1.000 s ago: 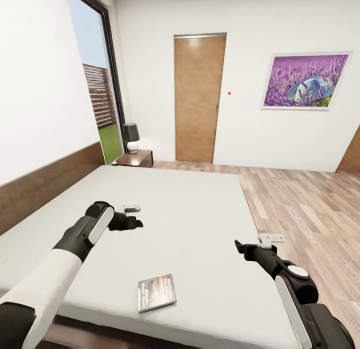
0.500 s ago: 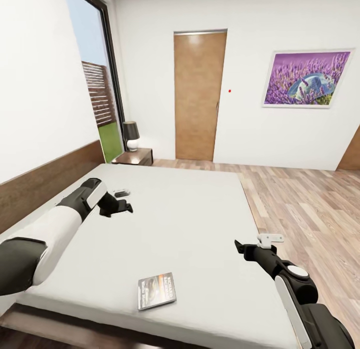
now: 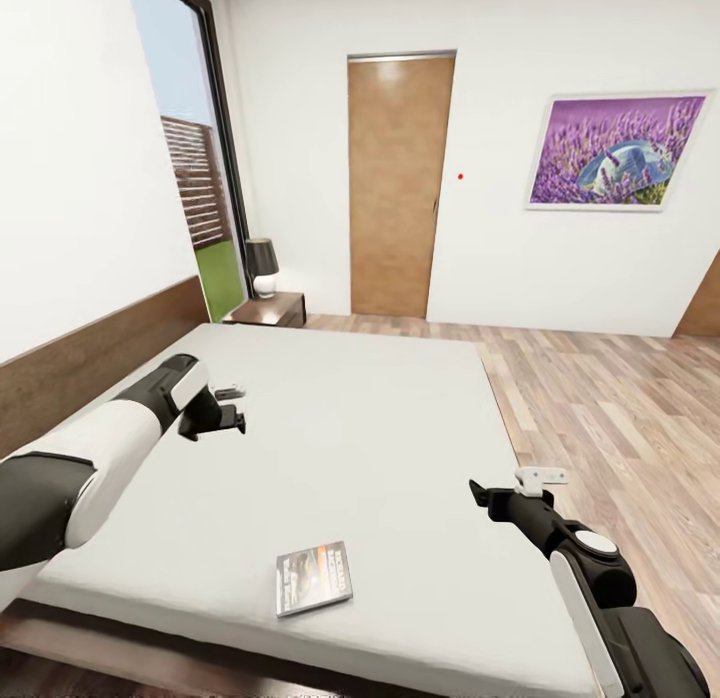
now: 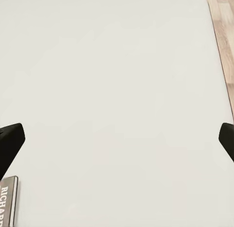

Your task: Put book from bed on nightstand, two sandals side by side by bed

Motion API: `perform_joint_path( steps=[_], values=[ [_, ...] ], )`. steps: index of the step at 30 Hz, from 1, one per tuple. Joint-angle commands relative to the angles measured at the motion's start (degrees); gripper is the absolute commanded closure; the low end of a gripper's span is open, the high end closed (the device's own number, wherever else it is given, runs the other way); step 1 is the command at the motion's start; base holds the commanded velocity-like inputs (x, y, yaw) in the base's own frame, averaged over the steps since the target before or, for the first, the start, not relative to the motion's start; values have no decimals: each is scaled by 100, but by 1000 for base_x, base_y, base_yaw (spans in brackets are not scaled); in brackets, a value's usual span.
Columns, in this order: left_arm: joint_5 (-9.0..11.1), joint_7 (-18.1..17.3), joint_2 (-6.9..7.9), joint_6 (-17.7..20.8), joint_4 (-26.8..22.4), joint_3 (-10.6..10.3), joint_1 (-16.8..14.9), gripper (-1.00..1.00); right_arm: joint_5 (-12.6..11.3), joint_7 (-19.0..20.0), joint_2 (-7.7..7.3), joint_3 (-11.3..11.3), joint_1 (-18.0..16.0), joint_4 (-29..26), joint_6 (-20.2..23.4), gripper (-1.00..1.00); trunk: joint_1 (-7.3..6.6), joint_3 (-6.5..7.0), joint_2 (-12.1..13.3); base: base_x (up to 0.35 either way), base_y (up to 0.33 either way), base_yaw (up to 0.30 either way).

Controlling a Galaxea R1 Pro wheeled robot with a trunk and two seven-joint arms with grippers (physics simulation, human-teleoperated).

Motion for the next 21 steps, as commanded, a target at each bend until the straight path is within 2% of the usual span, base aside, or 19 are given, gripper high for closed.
perform_joint_path(
  steps=[1, 9, 15, 21],
  values=[
    [66, 95, 6, 19, 45, -33, -8, -100, -17, 11, -1, -7, -7, -9, 37, -100, 0, -15, -5, 0, 0, 0],
    [56, 270, 111, 19, 317, -40, -23, -100, -19, 14, -2, -15, -43, -19, 70, -100, 0, -85, -5, 0, 0, 0],
    [53, 301, 103, 19, 357, -48, -25, -100, -19, 18, -12, -45, -58, -25, 80, -100, 0, -114, -5, 0, 0, 0],
    [53, 308, 48, 19, 334, -50, -36, -100, -19, 19, -68, -362, -48, -27, 82, -100, 0, -123, -5, 0, 0, 0]
  ],
)
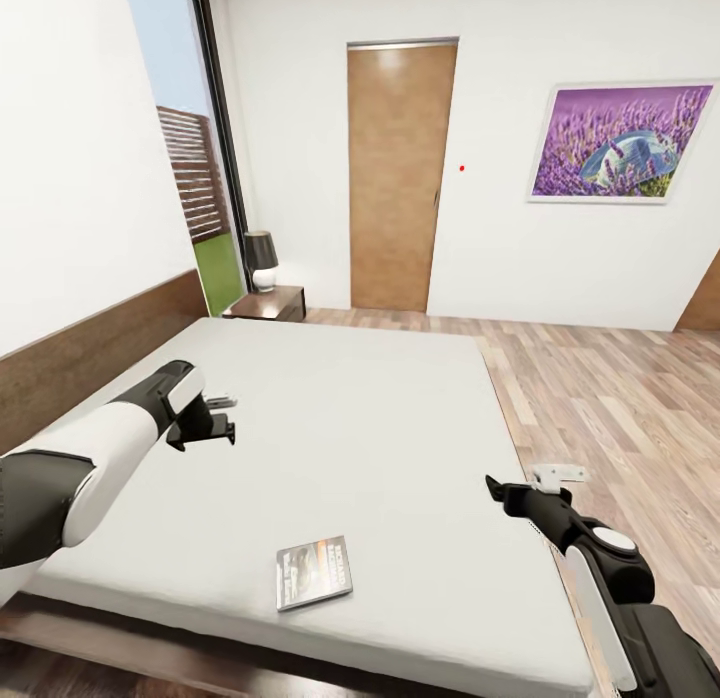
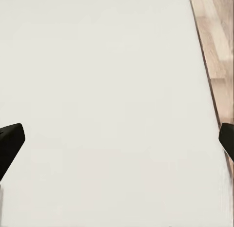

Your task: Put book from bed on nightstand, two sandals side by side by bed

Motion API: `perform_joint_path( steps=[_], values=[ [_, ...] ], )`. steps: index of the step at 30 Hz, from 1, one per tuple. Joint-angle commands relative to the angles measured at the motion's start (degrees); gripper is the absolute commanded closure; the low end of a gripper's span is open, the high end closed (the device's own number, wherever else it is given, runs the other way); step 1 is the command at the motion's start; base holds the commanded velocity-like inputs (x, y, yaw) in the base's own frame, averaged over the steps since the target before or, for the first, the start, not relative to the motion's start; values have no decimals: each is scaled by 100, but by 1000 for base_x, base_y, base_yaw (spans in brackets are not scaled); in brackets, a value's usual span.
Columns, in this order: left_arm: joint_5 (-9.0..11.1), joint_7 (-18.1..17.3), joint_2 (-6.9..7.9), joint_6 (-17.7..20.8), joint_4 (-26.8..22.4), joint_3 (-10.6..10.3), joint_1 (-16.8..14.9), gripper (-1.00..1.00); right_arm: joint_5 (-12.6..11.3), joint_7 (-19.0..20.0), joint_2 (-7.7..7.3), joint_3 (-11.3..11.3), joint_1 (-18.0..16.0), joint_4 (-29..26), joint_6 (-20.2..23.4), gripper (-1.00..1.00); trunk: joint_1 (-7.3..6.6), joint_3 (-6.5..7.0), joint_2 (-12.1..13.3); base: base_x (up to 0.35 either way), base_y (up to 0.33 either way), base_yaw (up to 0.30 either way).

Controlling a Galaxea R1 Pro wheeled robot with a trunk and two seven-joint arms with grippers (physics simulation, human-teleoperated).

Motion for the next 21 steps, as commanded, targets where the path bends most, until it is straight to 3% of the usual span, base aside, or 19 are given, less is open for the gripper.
perform_joint_path(
  steps=[1, 9, 12, 13, 15, 21],
  values=[
    [58, 38, -25, 21, -14, -34, -13, -100, -22, 10, -16, -111, 4, -7, 32, -100, 0, -7, -4, 0, 0, 0],
    [58, 40, -261, 21, -29, -50, -62, -100, 20, -63, -147, -559, 12, -7, 72, -100, 0, -10, -4, 0, 0, 0],
    [59, 40, -357, 21, -31, -57, -74, -100, 144, -169, -365, -777, 14, -7, 204, -100, 0, -10, -4, 0, 0, 0],
    [61, 40, -397, 21, -32, -57, -79, -100, 233, -238, -570, -1015, 26, -6, 354, -100, 0, -10, -4, 0, 0, 0],
    [63, 40, -422, 21, -33, -52, -80, -100, 296, -286, -743, -1317, 36, 2, 486, -100, 0, -10, -4, 0, 0, 0],
    [69, 40, -466, 21, -33, -40, -81, -100, 395, -353, -994, -2499, 273, 20, 655, -100, 0, -11, -4, 0, 0, 0]
  ],
)
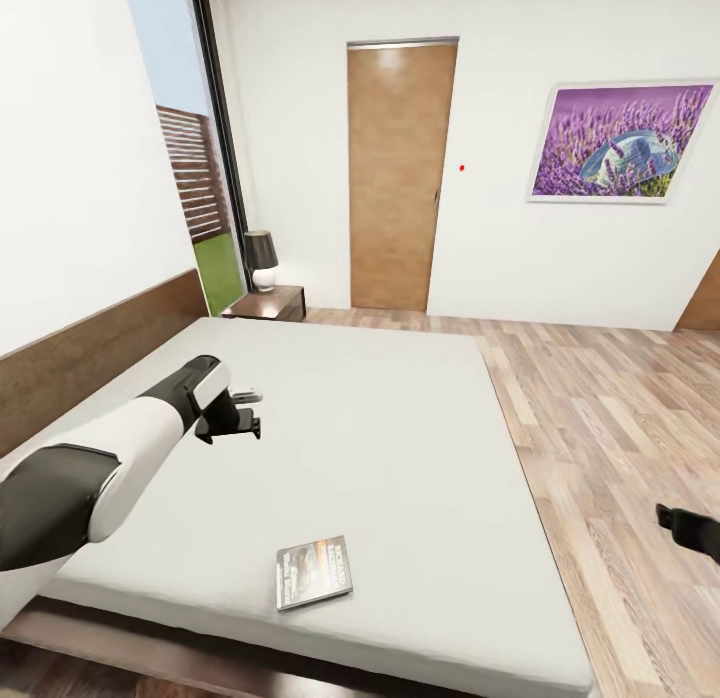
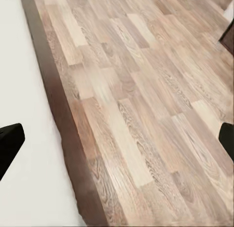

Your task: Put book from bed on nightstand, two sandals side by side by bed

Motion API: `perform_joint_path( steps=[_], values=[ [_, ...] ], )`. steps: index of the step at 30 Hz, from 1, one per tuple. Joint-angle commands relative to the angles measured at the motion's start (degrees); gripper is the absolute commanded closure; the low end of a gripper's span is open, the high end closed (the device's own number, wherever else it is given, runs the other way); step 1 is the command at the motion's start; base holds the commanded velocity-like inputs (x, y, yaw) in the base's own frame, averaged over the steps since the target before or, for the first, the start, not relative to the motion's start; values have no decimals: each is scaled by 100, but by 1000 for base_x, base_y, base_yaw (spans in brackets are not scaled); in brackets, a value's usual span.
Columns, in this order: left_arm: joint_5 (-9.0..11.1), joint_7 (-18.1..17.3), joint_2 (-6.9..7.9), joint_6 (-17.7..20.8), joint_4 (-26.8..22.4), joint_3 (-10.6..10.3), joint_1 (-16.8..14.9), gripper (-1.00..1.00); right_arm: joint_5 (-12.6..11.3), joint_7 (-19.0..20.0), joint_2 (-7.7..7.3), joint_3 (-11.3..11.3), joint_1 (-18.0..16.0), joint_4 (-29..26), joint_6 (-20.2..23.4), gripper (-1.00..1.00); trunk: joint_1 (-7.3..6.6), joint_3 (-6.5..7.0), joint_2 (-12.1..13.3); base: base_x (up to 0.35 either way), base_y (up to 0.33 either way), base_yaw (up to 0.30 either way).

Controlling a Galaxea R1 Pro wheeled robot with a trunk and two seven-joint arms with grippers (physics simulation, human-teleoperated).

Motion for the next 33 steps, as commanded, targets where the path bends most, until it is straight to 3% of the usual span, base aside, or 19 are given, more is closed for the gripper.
perform_joint_path(
  steps=[1, 2, 5, 6, 12, 14, 20, 33],
  values=[
    [60, 37, -9, 20, -8, -32, -3, -100, -52, -29, -22, -203, 82, -4, 35, -100, 0, -6, -4, 0, 0, 0],
    [61, 33, -35, 20, -9, -30, -2, -100, 50, -38, -53, -539, 270, 1, 45, -100, 0, -6, -4, 0, 0, 0],
    [63, 31, -60, 20, -9, -33, -2, -100, 369, -38, -68, -934, 539, 14, 35, -100, 0, -6, -4, 0, 0, 0],
    [63, 31, -60, 20, -9, -33, -2, -100, 369, -38, -68, -934, 539, 14, 35, -100, 0, -6, -4, 0, 0, 0],
    [64, 28, -81, 20, -9, -42, -2, -100, 1018, 1, -42, -1555, 810, 35, 3, -100, 0, -6, -4, 0, 0, -61],
    [64, 28, -83, 20, -9, -43, -2, -100, 1089, 10, -39, -1681, 837, 42, -2, -100, 0, -6, -4, 0, 0, -204],
    [64, 28, -80, 20, -9, -44, -2, -100, 1203, 22, -37, -1855, 871, 53, -8, -100, 0, -6, -4, 0, 0, -258],
    [64, 13, -71, 20, -9, -53, -2, -100, 1246, 18, -56, -1918, 883, 99, -10, -100, 0, -6, -4, 0, 0, -293]
  ],
)
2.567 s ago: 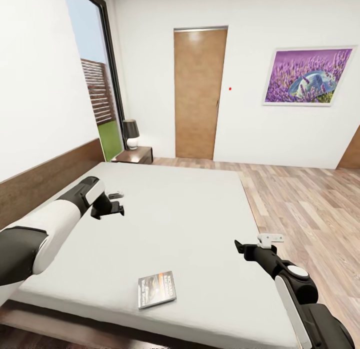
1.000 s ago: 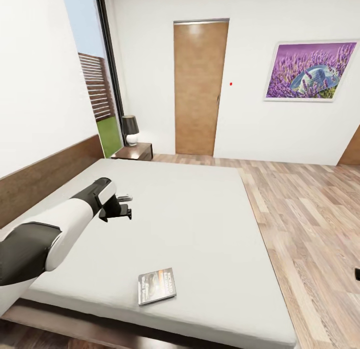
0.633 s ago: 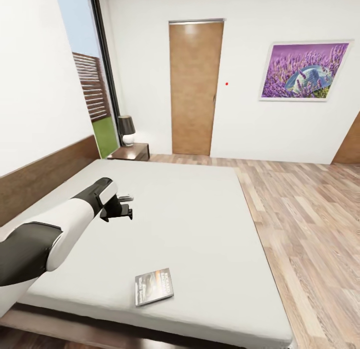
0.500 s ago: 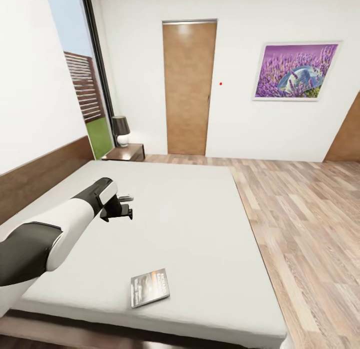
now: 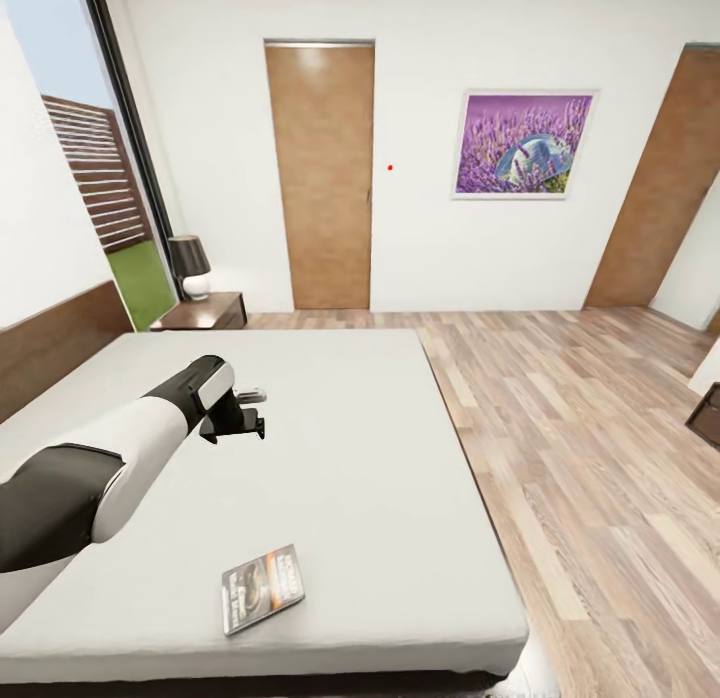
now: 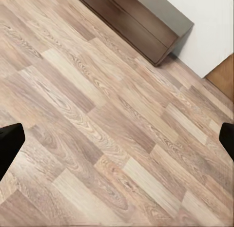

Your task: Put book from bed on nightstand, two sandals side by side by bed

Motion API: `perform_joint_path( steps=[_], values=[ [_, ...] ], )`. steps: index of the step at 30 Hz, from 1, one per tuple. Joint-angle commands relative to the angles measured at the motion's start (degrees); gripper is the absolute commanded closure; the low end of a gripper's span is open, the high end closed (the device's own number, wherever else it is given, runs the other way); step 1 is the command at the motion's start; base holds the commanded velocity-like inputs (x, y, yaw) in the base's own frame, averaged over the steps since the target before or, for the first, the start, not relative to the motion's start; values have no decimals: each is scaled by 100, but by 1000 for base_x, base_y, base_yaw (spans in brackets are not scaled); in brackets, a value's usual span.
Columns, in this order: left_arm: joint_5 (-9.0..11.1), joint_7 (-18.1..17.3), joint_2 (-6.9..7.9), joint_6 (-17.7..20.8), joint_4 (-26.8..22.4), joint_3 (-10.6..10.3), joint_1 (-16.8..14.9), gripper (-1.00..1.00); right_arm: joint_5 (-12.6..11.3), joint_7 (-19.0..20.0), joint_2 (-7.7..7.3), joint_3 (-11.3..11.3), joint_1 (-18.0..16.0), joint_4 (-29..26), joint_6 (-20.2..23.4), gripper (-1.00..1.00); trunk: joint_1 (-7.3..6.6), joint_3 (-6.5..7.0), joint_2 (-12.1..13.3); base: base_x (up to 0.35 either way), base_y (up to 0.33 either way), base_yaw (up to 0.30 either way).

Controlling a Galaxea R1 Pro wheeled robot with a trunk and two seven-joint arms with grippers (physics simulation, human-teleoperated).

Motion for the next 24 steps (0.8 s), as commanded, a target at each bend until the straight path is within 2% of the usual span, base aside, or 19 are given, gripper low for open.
perform_joint_path(
  steps=[1, 6, 10, 15, 19, 24],
  values=[
    [63, 36, 5, 23, -11, -32, -1, -100, 56, 17, -5, 2, -5, 18, 34, -100, 0, -6, -4, 0, 0, -299],
    [63, 25, 6, 23, -11, -32, -1, -100, 61, 11, -28, 0, 0, 201, -28, -100, 0, -6, -4, 0, 17, -283],
    [63, 9, 12, 23, -11, -32, 3, -100, 73, 5, -30, -1, 3, 359, -219, -100, 0, -6, -4, 0, 122, -149],
    [63, -8, 12, 23, -14, -32, 6, -100, 302, -8, -2, 2, 14, 586, -627, -100, 0, -6, -4, 0, 177, -53],
    [67, -12, 10, 23, -17, -32, 7, -100, 443, -9, 12, 8, 18, 637, -740, -100, 0, -6, -4, 0, 72, -19],
    [70, -14, 24, 23, -19, -32, 7, -100, 509, 2, 20, 13, 20, 660, -793, -100, 0, -6, -4, 0, 98, -7]
  ],
)
